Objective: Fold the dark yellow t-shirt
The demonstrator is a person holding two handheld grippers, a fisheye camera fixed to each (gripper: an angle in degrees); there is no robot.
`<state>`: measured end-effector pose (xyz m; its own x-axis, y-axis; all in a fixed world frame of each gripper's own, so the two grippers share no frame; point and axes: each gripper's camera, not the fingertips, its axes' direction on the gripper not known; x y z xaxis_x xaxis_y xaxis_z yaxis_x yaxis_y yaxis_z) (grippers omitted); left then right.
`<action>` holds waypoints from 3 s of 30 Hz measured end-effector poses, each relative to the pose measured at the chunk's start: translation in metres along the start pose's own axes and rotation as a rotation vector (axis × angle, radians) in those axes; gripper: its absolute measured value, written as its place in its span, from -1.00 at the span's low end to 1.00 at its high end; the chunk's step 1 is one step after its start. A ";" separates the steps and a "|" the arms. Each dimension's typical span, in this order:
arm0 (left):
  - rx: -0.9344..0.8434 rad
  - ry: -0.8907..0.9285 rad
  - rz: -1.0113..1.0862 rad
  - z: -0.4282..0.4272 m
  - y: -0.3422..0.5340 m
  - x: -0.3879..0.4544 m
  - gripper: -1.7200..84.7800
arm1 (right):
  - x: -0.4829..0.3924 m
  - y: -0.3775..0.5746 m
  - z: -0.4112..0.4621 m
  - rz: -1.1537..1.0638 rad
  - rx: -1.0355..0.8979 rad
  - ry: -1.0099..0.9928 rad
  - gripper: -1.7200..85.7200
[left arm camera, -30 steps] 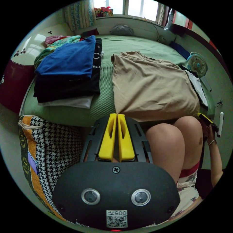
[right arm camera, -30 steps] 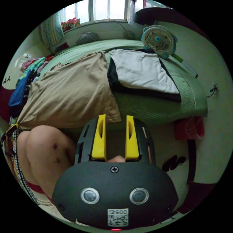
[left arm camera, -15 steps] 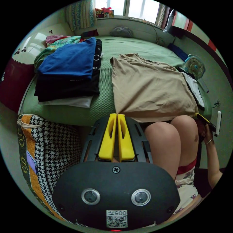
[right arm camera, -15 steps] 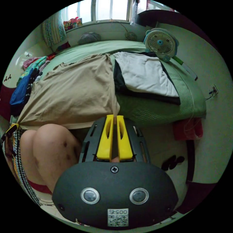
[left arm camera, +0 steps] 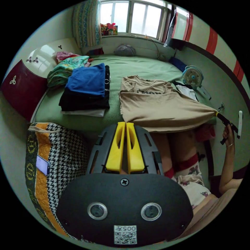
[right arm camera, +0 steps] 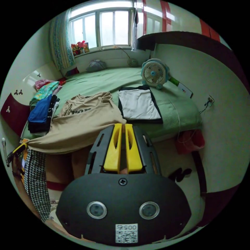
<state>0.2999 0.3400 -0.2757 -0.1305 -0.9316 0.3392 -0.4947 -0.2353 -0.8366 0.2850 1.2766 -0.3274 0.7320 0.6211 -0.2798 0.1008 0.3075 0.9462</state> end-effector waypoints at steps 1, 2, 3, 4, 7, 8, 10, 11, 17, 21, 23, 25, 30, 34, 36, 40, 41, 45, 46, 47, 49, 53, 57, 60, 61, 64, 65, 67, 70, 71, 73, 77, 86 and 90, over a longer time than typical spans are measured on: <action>0.004 0.020 -0.009 -0.010 0.007 -0.002 -0.96 | 0.003 0.008 -0.011 0.016 -0.003 0.003 -0.99; 0.006 0.029 -0.015 -0.014 0.010 -0.002 -0.96 | 0.007 0.015 -0.021 0.033 -0.008 -0.002 -0.99; 0.010 0.047 -0.027 -0.023 0.017 -0.004 -0.96 | 0.009 0.019 -0.026 0.042 -0.012 -0.007 -0.99; 0.014 0.054 -0.035 -0.032 0.023 -0.004 -0.96 | 0.013 0.027 -0.034 0.059 -0.023 -0.026 -0.99; 0.028 0.027 -0.029 -0.053 0.033 -0.002 -0.96 | 0.019 0.042 -0.052 0.072 -0.055 -0.073 -0.99; 0.033 0.023 -0.019 -0.057 0.034 -0.001 -0.96 | 0.019 0.047 -0.060 0.070 -0.051 -0.066 -0.99; 0.052 -0.001 0.007 -0.073 0.036 0.004 -0.96 | 0.019 0.051 -0.071 0.072 -0.047 -0.063 -0.99; 0.057 -0.008 0.012 -0.077 0.036 0.005 -0.96 | 0.020 0.053 -0.078 0.077 -0.040 -0.071 -0.99; 0.103 -0.031 0.006 -0.114 0.031 0.011 -0.96 | 0.018 0.046 -0.112 0.077 0.006 -0.066 -0.99; 0.066 -0.013 0.010 -0.123 0.023 0.010 -0.96 | 0.018 0.037 -0.121 0.080 0.023 -0.071 -0.99; 0.056 -0.008 0.001 -0.120 0.018 0.008 -0.96 | 0.018 0.028 -0.115 0.086 0.017 -0.087 -0.99; 0.040 0.007 -0.026 -0.110 0.007 0.004 -0.96 | 0.015 0.021 -0.106 0.086 0.001 -0.082 -0.99; 0.015 -0.013 -0.044 -0.090 -0.024 0.000 -0.96 | 0.003 -0.003 -0.077 0.068 -0.024 -0.065 -0.99; -0.016 -0.001 -0.054 -0.073 -0.066 -0.006 -0.97 | -0.008 -0.036 -0.049 0.036 -0.032 -0.053 -0.99; -0.020 0.007 -0.044 -0.063 -0.088 -0.008 -0.97 | -0.012 -0.054 -0.036 0.028 -0.039 -0.045 -0.99; -0.049 -0.017 -0.010 -0.029 -0.145 -0.011 -0.97 | -0.027 -0.102 0.004 -0.002 -0.049 -0.030 -0.99; -0.056 -0.023 -0.004 -0.023 -0.155 -0.012 -0.97 | -0.033 -0.117 0.017 -0.020 -0.049 -0.018 -0.99; -0.094 -0.021 0.029 0.026 -0.224 -0.022 -0.97 | -0.051 -0.168 0.061 -0.075 -0.022 0.011 -0.99; -0.103 -0.021 0.032 0.041 -0.247 -0.026 -0.97 | -0.058 -0.188 0.079 -0.095 -0.016 0.010 -0.99; -0.105 -0.026 0.035 0.049 -0.258 -0.028 -0.97 | -0.065 -0.210 0.099 -0.116 -0.021 0.014 -0.99; -0.094 -0.074 0.044 0.080 -0.304 -0.030 -0.96 | -0.078 -0.243 0.132 -0.152 -0.025 0.035 -0.99; -0.075 -0.190 0.056 0.133 -0.367 -0.028 -0.93 | -0.110 -0.320 0.221 -0.176 -0.018 0.064 -0.94; -0.168 -0.185 -0.006 0.195 -0.417 -0.042 -0.84 | -0.115 -0.365 0.304 -0.041 -0.222 0.007 -0.83; -0.245 -0.202 -0.019 0.224 -0.432 -0.055 -0.77 | -0.115 -0.371 0.328 0.000 -0.231 -0.023 -0.78; -0.225 -0.203 -0.017 0.229 -0.431 -0.059 -0.78 | -0.116 -0.367 0.331 -0.024 -0.225 -0.066 -0.78; -0.234 -0.130 0.013 0.244 -0.416 -0.067 -0.77 | -0.116 -0.341 0.336 -0.122 -0.224 -0.096 -0.76; -0.241 -0.110 0.025 0.248 -0.411 -0.068 -0.76 | -0.113 -0.327 0.337 -0.159 -0.229 -0.100 -0.76; -0.286 -0.013 0.065 0.264 -0.389 -0.069 -0.71 | -0.106 -0.306 0.340 -0.198 -0.255 -0.131 -0.76; -0.345 0.103 0.096 0.289 -0.362 -0.068 -0.70 | -0.094 -0.273 0.347 -0.232 -0.306 -0.167 -0.77; -0.356 0.105 0.099 0.294 -0.358 -0.068 -0.70 | -0.092 -0.262 0.351 -0.243 -0.329 -0.157 -0.77; -0.383 0.100 0.089 0.313 -0.348 -0.070 -0.70 | -0.089 -0.250 0.357 -0.242 -0.345 -0.152 -0.77; -0.380 0.148 -0.024 0.344 -0.348 -0.080 -0.72 | -0.088 -0.246 0.383 -0.181 -0.388 -0.189 -0.82; -0.276 0.114 0.029 0.348 -0.377 -0.084 -0.88 | -0.096 -0.273 0.385 -0.183 -0.318 -0.175 -0.99; -0.250 0.158 0.010 0.353 -0.378 -0.095 -0.90 | -0.094 -0.265 0.387 -0.191 -0.295 -0.188 -1.00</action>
<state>0.8023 0.4202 -0.1436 -0.2590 -0.8743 0.4104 -0.6867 -0.1321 -0.7148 0.4504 0.8573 -0.4892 0.8324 0.3981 -0.3855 0.0690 0.6157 0.7849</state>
